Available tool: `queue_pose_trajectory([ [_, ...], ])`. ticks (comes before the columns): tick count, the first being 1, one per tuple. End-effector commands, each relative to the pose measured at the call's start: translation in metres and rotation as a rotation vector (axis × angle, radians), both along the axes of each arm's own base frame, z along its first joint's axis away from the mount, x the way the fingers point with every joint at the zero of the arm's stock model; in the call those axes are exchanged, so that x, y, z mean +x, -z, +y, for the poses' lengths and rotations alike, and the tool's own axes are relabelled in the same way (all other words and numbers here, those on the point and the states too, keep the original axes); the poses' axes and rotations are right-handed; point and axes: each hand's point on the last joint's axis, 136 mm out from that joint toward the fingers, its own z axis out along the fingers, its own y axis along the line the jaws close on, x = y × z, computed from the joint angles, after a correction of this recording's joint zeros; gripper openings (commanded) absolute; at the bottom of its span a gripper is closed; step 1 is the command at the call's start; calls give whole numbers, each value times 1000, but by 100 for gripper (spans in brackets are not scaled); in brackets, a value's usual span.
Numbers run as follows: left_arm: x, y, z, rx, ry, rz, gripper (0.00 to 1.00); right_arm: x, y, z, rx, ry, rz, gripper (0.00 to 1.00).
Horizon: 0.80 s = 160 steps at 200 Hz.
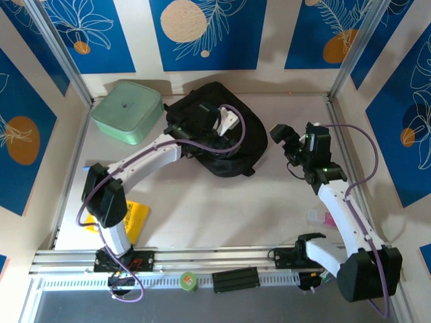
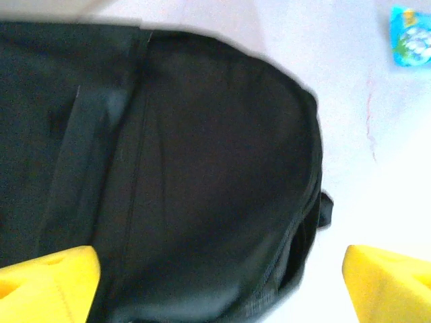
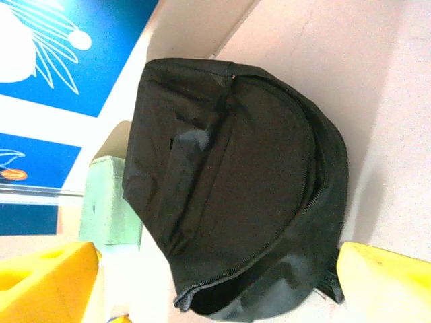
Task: Pack the student bag
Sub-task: Close the student bag at the top-center of the table, then move the book to the center of the table.
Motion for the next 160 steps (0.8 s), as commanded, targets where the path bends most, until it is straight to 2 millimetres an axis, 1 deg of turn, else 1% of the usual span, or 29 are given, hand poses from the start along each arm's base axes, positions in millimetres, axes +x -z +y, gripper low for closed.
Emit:
queue_pose_trajectory([
  [1,-8,1,60,33,-249,44,96,-9,12,2,-96,-53,60,93],
  [22,-17,20,113,7,-466,109,97,-6,8,18,-125,-99,42,92],
  [42,-33,46,173,-34,-693,225,97,0,3,38,-144,-145,29,91],
  [54,-48,66,216,-47,-857,295,97,4,2,49,-149,-172,28,91],
  [66,-66,84,254,-54,-1008,347,100,7,3,58,-146,-188,36,91],
  [69,-70,86,262,-63,-1039,352,100,8,3,60,-145,-192,35,91],
  [80,-88,101,288,-75,-1141,387,100,10,4,68,-141,-209,40,90],
  [92,-105,117,311,-90,-1232,418,100,11,7,73,-136,-221,51,90],
  [104,-119,132,329,-132,-1323,464,100,12,9,78,-129,-233,62,89],
  [119,-129,151,335,-224,-1374,537,100,13,11,81,-126,-245,73,89],
  [137,-134,169,334,-290,-1399,597,100,14,12,84,-127,-255,80,88],
  [160,-129,179,326,-315,-1367,628,100,14,13,83,-135,-255,87,88],
])
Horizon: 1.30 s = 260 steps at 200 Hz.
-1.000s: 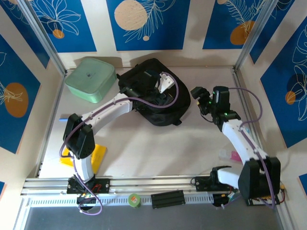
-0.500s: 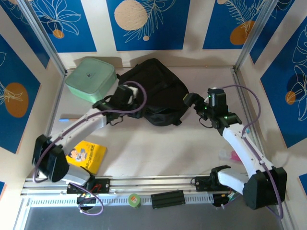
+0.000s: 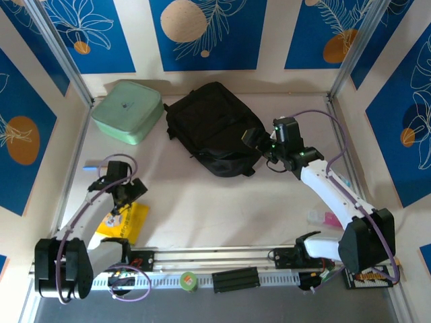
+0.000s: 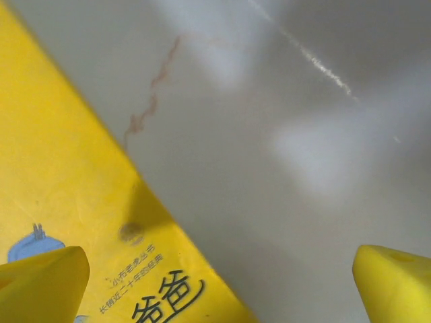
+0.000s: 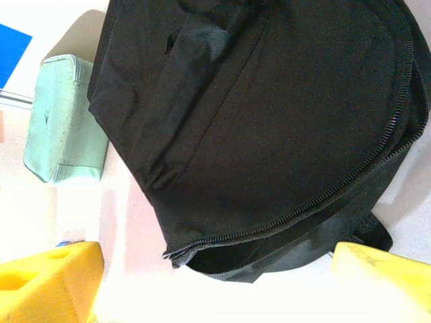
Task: Pack the student bag
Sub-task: Move the book to the center of the table.
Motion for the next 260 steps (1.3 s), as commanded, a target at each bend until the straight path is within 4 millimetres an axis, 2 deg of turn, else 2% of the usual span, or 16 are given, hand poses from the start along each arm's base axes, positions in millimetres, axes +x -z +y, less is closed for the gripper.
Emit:
queue_pose_trajectory([
  [1,17,2,-16,-115,-8,-54,100,3,-15,3,-3,-11,-27,88],
  [19,20,7,-23,-135,27,-27,97,3,-14,0,-11,-5,-25,88],
  [43,28,13,-47,-187,96,-22,93,5,-13,-4,-16,11,-21,88],
  [66,38,10,-82,-212,177,-37,92,5,-11,-5,-15,21,-11,87],
  [95,59,-5,-129,-224,296,-68,92,6,-9,-3,-5,18,3,87],
  [130,75,-12,-191,-339,421,-80,91,5,-6,5,-19,-6,16,86],
  [156,79,-11,-215,-379,470,-56,91,7,-9,18,-56,-42,9,85],
  [168,84,-19,-216,-374,479,-68,91,7,-12,26,-75,-67,2,85],
  [186,95,-43,-208,-331,539,-116,96,4,-16,41,-97,-122,-5,85],
  [214,103,-64,-153,-223,508,-121,100,-7,-20,81,-132,-260,-27,85],
  [240,95,-61,-107,-215,412,-109,100,-23,-10,129,-197,-411,-35,84],
  [260,85,-50,-87,-220,361,-89,100,-36,5,168,-253,-524,-25,81],
])
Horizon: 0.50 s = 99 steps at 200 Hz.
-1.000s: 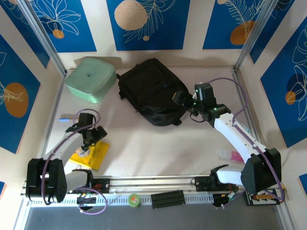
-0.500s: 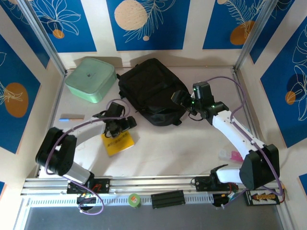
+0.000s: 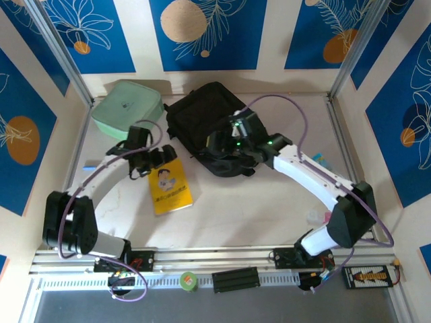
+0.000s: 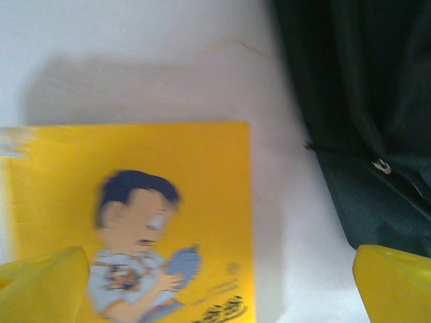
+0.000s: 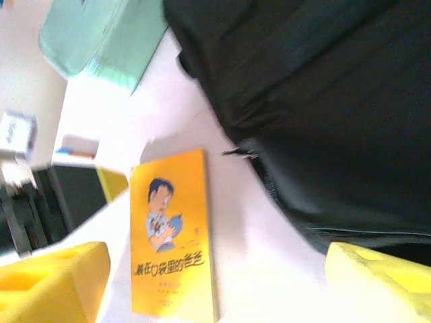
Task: Pack the student bag
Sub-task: Move the book to the center of the table, then pick up the book at the center of the table.
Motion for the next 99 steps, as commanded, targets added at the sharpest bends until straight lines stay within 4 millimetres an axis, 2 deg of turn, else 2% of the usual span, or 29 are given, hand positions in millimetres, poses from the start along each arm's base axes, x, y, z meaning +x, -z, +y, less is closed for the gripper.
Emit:
queue_pose_trajectory([
  [1,-32,25,23,34,-1,105,100,-16,20,37,-106,-141,1,81],
  [29,-45,47,37,11,-43,160,98,-26,49,83,-194,-263,29,74],
  [48,-52,53,42,9,-54,175,98,-25,65,104,-230,-316,65,68],
  [75,-55,57,36,-31,-34,179,94,-19,87,120,-269,-351,101,64],
  [99,-57,62,29,-66,-14,197,86,-16,110,128,-314,-373,146,62],
])
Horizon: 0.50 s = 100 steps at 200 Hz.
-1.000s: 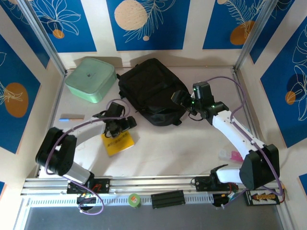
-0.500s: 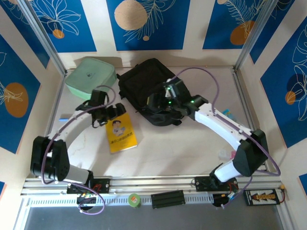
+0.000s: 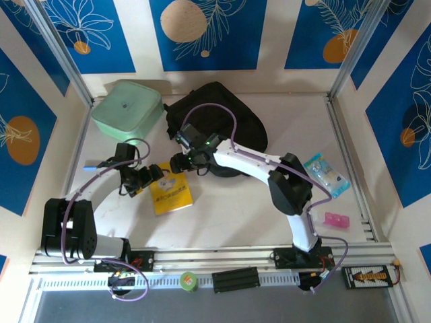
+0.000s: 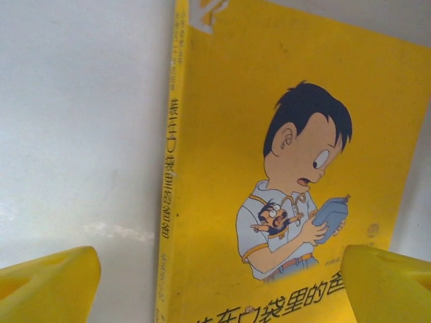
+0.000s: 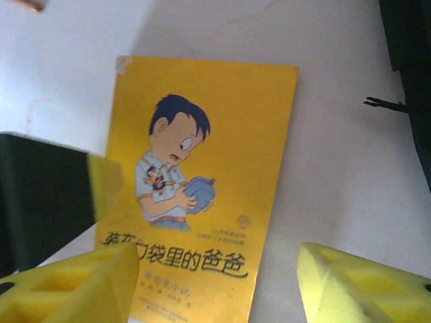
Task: Pack the student bag
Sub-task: Pick up the book at the center of the table.
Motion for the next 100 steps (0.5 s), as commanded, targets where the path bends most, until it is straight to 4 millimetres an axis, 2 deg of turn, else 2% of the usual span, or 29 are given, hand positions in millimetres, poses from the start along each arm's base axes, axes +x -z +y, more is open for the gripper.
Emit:
queue_pose_trajectory([
  [1,-3,4,-8,-56,31,10,86,-2,12,3,-55,-47,40,62],
  [27,-6,10,-11,-74,43,31,75,-10,40,14,-50,-89,156,52],
  [76,-11,20,-15,-97,51,64,64,-15,74,4,-125,-65,220,49],
  [100,-10,23,-17,-105,61,72,62,-17,87,-3,-160,-61,241,40],
])
